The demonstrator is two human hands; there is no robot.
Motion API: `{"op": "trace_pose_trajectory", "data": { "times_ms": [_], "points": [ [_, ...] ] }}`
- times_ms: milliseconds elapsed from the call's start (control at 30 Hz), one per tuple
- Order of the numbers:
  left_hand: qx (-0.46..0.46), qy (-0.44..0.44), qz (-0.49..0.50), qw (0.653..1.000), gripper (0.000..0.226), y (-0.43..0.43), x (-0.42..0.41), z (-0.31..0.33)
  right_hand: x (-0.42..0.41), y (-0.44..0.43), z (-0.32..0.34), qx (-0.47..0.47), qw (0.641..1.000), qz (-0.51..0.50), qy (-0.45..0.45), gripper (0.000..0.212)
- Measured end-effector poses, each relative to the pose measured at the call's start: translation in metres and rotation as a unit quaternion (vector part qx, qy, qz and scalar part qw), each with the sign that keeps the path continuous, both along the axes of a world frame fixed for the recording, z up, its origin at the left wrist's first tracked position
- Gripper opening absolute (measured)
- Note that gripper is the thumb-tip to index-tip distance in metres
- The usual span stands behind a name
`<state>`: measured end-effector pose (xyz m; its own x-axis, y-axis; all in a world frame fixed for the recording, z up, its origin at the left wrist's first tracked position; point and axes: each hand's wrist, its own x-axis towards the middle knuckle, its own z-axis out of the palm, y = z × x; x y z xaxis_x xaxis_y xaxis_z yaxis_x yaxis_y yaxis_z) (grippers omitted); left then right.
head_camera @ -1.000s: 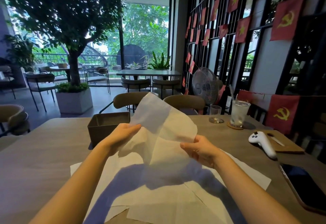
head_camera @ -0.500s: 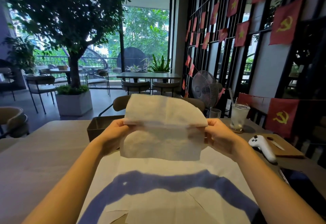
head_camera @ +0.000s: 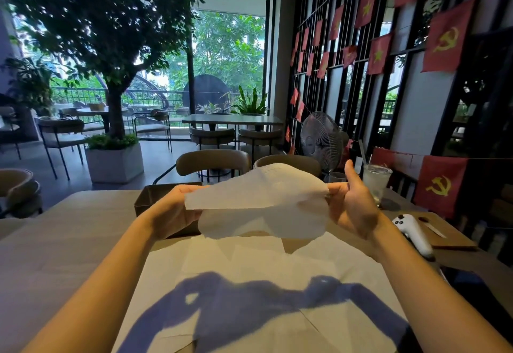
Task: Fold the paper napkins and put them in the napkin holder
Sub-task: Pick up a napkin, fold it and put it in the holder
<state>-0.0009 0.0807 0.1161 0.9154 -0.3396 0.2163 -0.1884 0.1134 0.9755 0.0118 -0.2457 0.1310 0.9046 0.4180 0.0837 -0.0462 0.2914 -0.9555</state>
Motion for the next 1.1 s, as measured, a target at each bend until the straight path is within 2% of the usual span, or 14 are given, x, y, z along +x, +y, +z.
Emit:
{"op": "trace_pose_trajectory", "data": {
  "times_ms": [100, 167, 233, 267, 300, 367, 400, 500, 567, 667, 833, 967, 1100],
  "points": [
    [-0.058, 0.045, -0.016, 0.997, 0.058, 0.004, -0.003, -0.002, 0.004, 0.002, 0.005, -0.048, 0.998, -0.034, -0.027, 0.084],
    [-0.106, 0.086, -0.006, 0.991, 0.053, 0.006, -0.003, -0.002, 0.005, 0.002, 0.008, -0.097, 0.992, -0.052, -0.066, 0.075],
    [-0.109, 0.111, 0.043, 0.987, 0.048, 0.004, -0.004, 0.002, 0.003, 0.004, 0.013, -0.131, 0.983, -0.066, -0.107, 0.071],
    [-0.097, 0.115, 0.051, 0.987, 0.057, 0.004, -0.004, 0.005, 0.002, 0.005, 0.015, -0.148, 0.977, -0.074, -0.132, 0.070],
    [-0.071, 0.110, 0.046, 0.990, 0.066, 0.003, -0.005, 0.008, 0.000, 0.006, 0.018, -0.169, 0.969, -0.086, -0.160, 0.070],
    [0.017, 0.066, 0.025, 0.997, 0.063, 0.000, -0.003, 0.013, -0.003, 0.009, 0.023, -0.208, 0.952, -0.101, -0.199, 0.061],
    [0.073, 0.043, 0.019, 0.996, 0.061, -0.002, -0.001, 0.015, -0.004, 0.010, 0.024, -0.218, 0.948, -0.097, -0.212, 0.052],
    [0.221, 0.002, 0.017, 0.975, 0.075, -0.014, 0.003, 0.020, -0.005, 0.014, 0.028, -0.226, 0.939, -0.070, -0.250, 0.025],
    [0.291, -0.023, -0.008, 0.957, 0.060, -0.029, 0.000, 0.024, -0.004, 0.016, 0.032, -0.254, 0.927, -0.059, -0.269, 0.016],
    [0.343, -0.060, -0.003, 0.937, 0.029, -0.046, -0.003, 0.027, -0.003, 0.021, 0.037, -0.280, 0.916, -0.057, -0.280, 0.008],
    [0.370, -0.078, 0.012, 0.926, 0.023, -0.060, -0.003, 0.023, -0.006, 0.025, 0.046, -0.283, 0.908, -0.075, -0.299, 0.023],
    [0.323, -0.053, 0.003, 0.945, 0.028, -0.064, -0.005, 0.016, -0.007, 0.030, 0.052, -0.306, 0.885, -0.148, -0.319, 0.045],
    [0.268, -0.051, 0.002, 0.962, 0.027, -0.063, -0.011, 0.015, 0.005, 0.026, 0.046, -0.307, 0.899, -0.188, -0.250, 0.058]
  ]
}}
